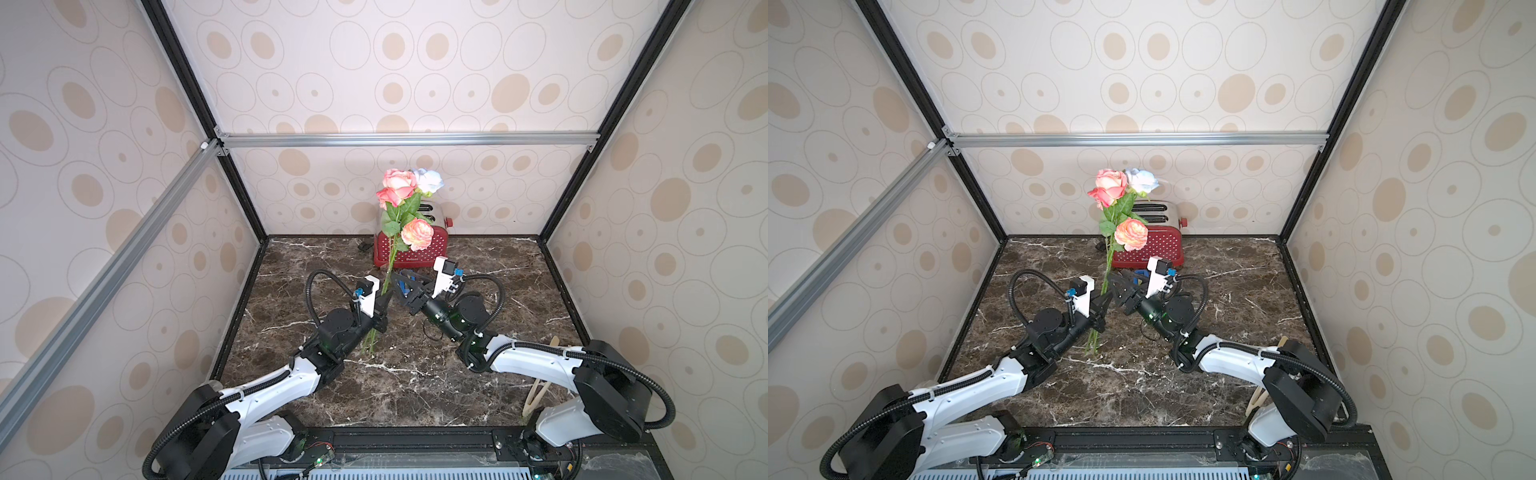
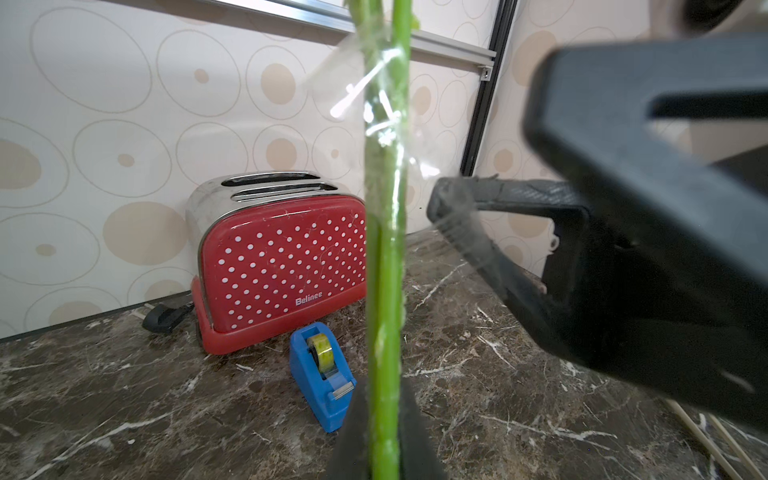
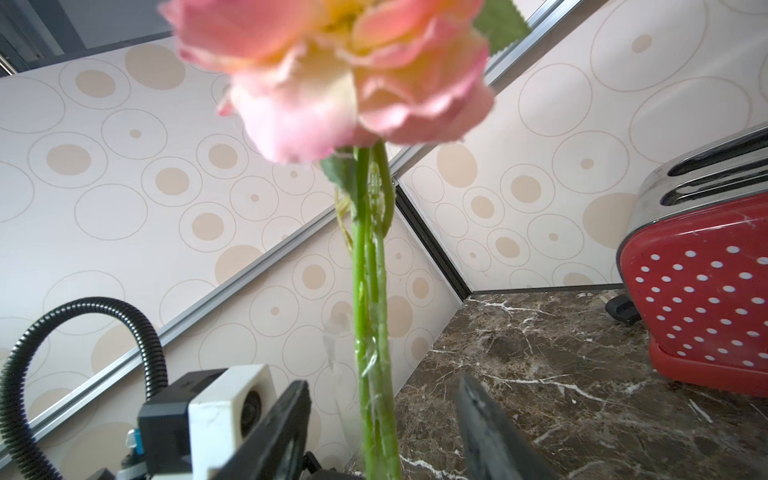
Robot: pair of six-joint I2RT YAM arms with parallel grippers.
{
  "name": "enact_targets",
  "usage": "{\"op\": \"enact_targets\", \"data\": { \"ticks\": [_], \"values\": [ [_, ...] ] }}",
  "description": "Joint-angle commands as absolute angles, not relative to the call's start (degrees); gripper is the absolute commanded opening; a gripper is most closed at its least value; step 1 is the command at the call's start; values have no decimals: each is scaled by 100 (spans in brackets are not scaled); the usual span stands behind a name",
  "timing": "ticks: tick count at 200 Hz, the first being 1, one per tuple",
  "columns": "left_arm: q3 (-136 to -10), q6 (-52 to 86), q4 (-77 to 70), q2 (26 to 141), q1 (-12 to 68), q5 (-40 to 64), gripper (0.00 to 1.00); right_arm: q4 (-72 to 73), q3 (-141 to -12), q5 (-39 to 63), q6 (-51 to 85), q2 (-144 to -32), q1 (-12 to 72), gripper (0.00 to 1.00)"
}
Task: Wrap bouquets with tape
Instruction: Wrap the tape around the bouquet.
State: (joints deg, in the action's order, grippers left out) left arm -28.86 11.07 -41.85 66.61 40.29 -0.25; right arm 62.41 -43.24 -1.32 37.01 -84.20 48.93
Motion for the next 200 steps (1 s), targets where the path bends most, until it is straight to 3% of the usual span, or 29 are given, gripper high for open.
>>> {"op": "enact_targets", "data": {
  "ticks": [1,30,97,149,179,193,200],
  "values": [
    [-3111,1095,-4219,6704,4052,-123,0,6449,-4351,-136,3891,-8363,4937,64],
    [-3067,1128,-4244,6671,4054,-159,0,6031,-4608,-451,4103,-8561,4983,67],
    [-3085,1076,-4155,6671,4096,-204,0,5976,-5335,-947,4292,-9316,5164,57],
    [-3059,1049,-4046,6636,4177,-470,0,5646,-5654,-1422,4264,-9586,5203,30],
    [-3102,1031,-3887,6626,4210,-827,0,5382,-5770,-1308,4059,-9555,5232,0],
    [-3142,1044,-3754,6627,4213,-1003,0,5381,-5722,-1234,3990,-9506,5246,0],
    [-3149,1070,-3703,6618,4219,-1068,11,5379,-5675,-1191,3944,-9458,5238,0]
  ]
}}
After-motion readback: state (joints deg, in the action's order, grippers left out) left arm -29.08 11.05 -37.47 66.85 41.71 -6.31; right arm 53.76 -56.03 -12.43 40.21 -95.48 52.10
